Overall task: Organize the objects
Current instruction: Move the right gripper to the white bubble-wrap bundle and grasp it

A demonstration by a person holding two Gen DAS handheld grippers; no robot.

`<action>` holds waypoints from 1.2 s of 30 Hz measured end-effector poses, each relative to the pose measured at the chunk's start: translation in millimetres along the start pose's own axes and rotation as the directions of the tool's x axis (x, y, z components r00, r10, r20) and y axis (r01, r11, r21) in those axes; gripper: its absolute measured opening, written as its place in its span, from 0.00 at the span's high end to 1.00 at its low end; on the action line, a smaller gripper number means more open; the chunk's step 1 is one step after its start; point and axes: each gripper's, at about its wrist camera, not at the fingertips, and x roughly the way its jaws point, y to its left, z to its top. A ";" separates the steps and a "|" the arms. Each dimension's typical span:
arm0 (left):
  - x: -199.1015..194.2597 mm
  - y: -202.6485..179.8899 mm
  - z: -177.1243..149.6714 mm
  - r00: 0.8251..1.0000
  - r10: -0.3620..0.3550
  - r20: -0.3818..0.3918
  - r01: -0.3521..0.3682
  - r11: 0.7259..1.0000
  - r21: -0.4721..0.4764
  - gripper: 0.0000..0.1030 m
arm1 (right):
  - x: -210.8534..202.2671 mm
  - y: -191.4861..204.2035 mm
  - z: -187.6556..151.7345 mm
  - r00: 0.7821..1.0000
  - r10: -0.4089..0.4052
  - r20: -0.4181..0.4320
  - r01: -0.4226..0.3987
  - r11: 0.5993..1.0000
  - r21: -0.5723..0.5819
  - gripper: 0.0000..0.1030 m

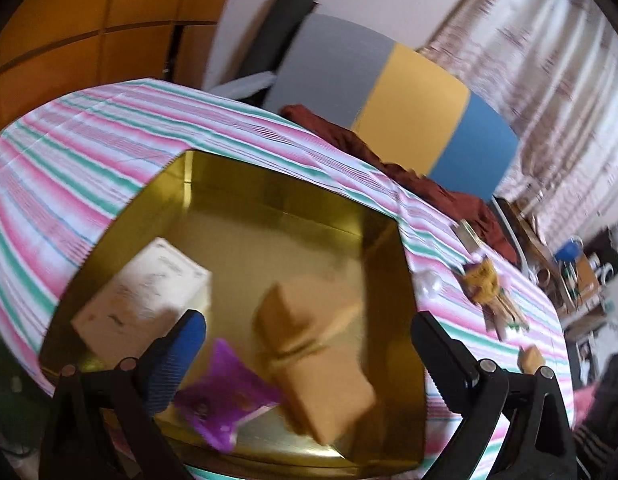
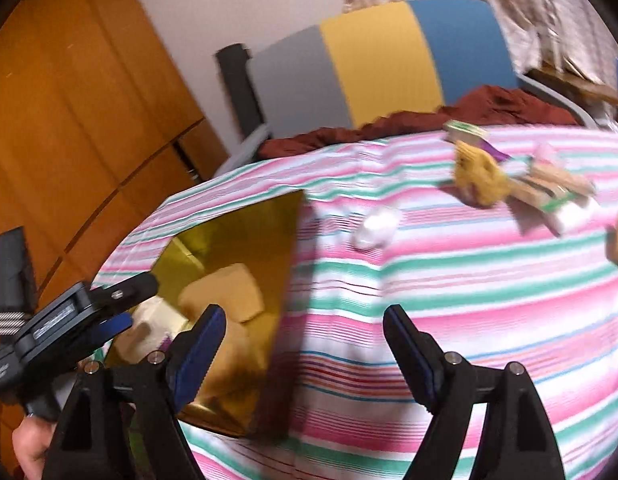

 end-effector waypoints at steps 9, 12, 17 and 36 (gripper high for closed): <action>9.9 -49.8 -22.1 0.995 -0.065 -0.070 0.072 0.992 0.106 0.00 | -4.1 -51.4 -14.3 0.997 -0.082 -0.015 0.083 0.989 0.124 0.20; 8.5 -69.2 -29.4 0.992 -0.099 -0.082 0.110 0.982 0.154 0.00 | -6.0 -65.4 -19.2 0.993 -0.117 -0.020 0.118 0.983 0.138 0.20; 10.3 -99.6 -42.9 0.984 -0.133 -0.117 0.158 0.960 0.233 0.00 | -17.5 -99.0 -22.8 0.981 -0.196 -0.009 0.195 0.964 0.182 0.20; 18.8 -160.2 -87.9 0.953 -0.175 -0.246 0.257 0.898 0.356 0.00 | -120.7 -316.6 -6.5 0.705 -0.709 0.014 0.600 0.606 0.522 0.20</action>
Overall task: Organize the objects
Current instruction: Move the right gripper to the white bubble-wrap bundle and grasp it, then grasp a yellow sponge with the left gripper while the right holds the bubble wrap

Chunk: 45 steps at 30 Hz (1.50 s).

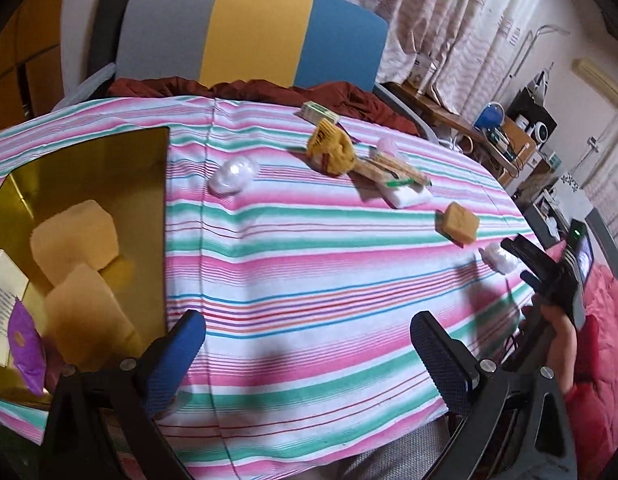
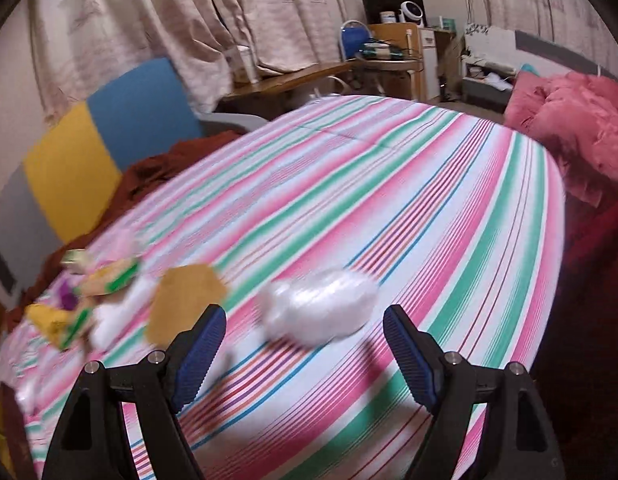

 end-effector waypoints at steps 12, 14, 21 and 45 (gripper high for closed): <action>17.3 -24.4 1.5 0.999 0.005 -0.038 -0.003 0.997 0.072 0.00 | 38.0 10.1 2.6 0.999 0.039 0.021 -0.037 0.997 -0.071 0.37; 24.0 -32.3 6.0 0.999 -0.008 -0.049 0.012 0.996 0.086 0.00 | 36.8 10.1 0.8 0.998 0.047 0.034 -0.044 0.997 -0.071 0.37; 52.1 -80.5 23.6 0.996 -0.076 -0.053 0.083 0.983 0.166 0.00 | 25.5 6.3 -5.1 0.992 0.033 0.120 -0.027 0.998 -0.054 0.38; 229.0 -234.6 88.2 0.984 -0.108 -0.140 0.160 0.882 0.443 0.02 | 24.1 -29.4 -14.7 0.988 -0.030 0.151 0.011 0.992 0.125 0.38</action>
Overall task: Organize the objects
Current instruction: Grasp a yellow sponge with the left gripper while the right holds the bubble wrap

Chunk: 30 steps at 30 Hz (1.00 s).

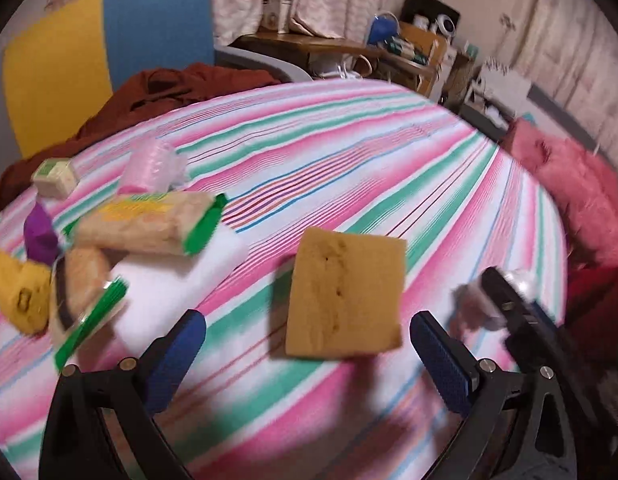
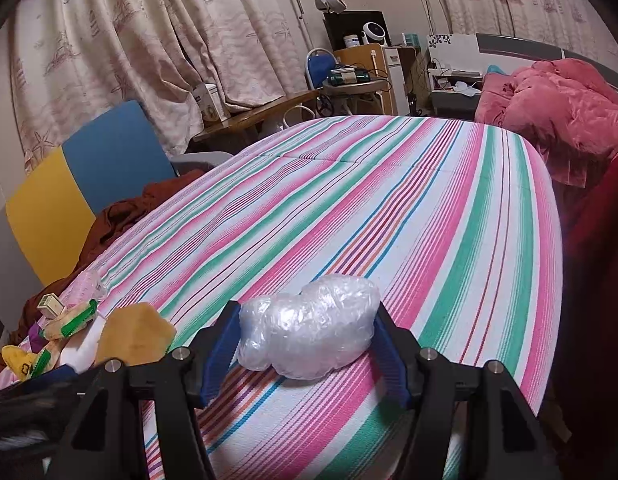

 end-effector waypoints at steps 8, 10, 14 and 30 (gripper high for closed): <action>13.1 4.2 1.3 0.996 -0.085 0.025 0.085 0.996 -0.010 0.39 | 1.9 2.6 -0.5 1.000 -0.012 -0.003 0.012 1.000 -0.010 0.38; 12.6 4.5 0.0 0.995 -0.097 0.030 0.097 0.995 -0.005 0.46 | 2.4 2.6 -0.7 1.000 -0.016 -0.003 0.016 1.000 -0.014 0.38; 7.0 2.0 -6.2 0.996 -0.074 0.053 0.073 0.997 0.025 0.47 | 2.8 3.2 -1.1 1.000 -0.019 -0.005 0.019 1.000 -0.018 0.38; -78.1 31.8 -101.0 0.977 -0.004 0.214 0.026 0.995 -0.098 0.47 | -7.8 21.7 -1.8 0.999 -0.032 0.044 0.036 0.993 -0.112 0.38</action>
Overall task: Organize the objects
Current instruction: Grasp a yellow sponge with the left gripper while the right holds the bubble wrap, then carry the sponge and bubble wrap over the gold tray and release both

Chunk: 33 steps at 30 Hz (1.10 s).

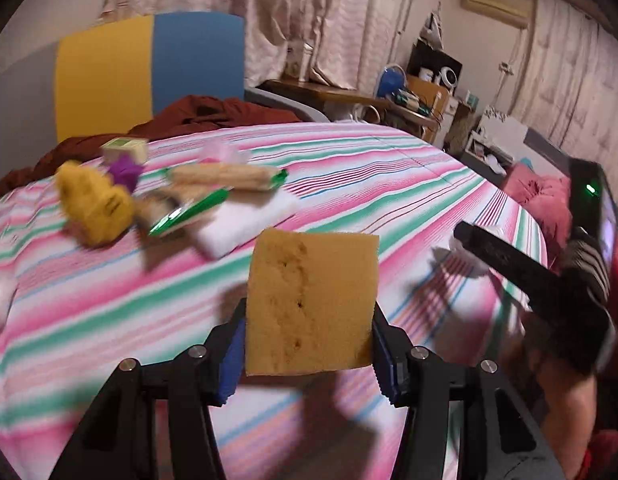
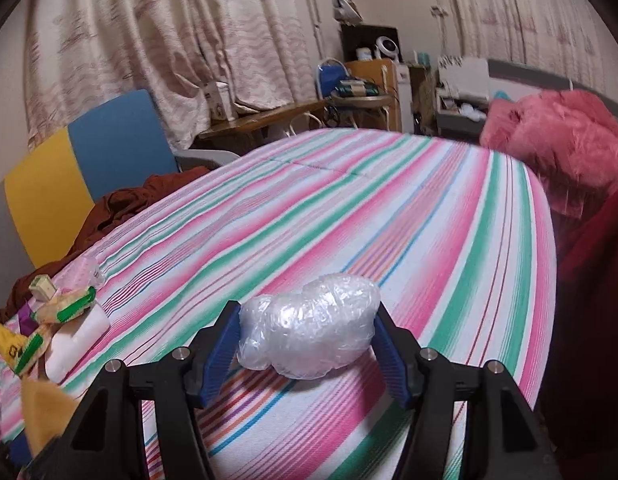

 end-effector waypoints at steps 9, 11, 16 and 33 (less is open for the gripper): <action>-54.9 14.3 -40.2 1.000 -0.009 0.015 0.009 1.000 -0.020 0.47 | -8.9 22.3 0.5 0.999 -0.014 0.051 0.020 0.994 -0.109 0.38; -68.8 24.5 -45.3 1.000 -0.004 0.022 0.005 0.999 -0.050 0.47 | -9.9 22.6 -0.4 0.998 -0.017 0.054 0.023 0.993 -0.114 0.38; -107.6 57.4 -50.1 0.998 0.029 0.057 -0.021 0.989 -0.146 0.47 | -14.8 33.6 -0.3 0.997 0.007 0.073 0.006 0.984 -0.179 0.38; -221.0 180.3 -49.9 0.946 0.277 0.167 -0.191 0.895 -0.403 0.46 | -91.8 131.9 -20.2 0.922 0.385 -0.050 -0.382 0.875 -0.298 0.38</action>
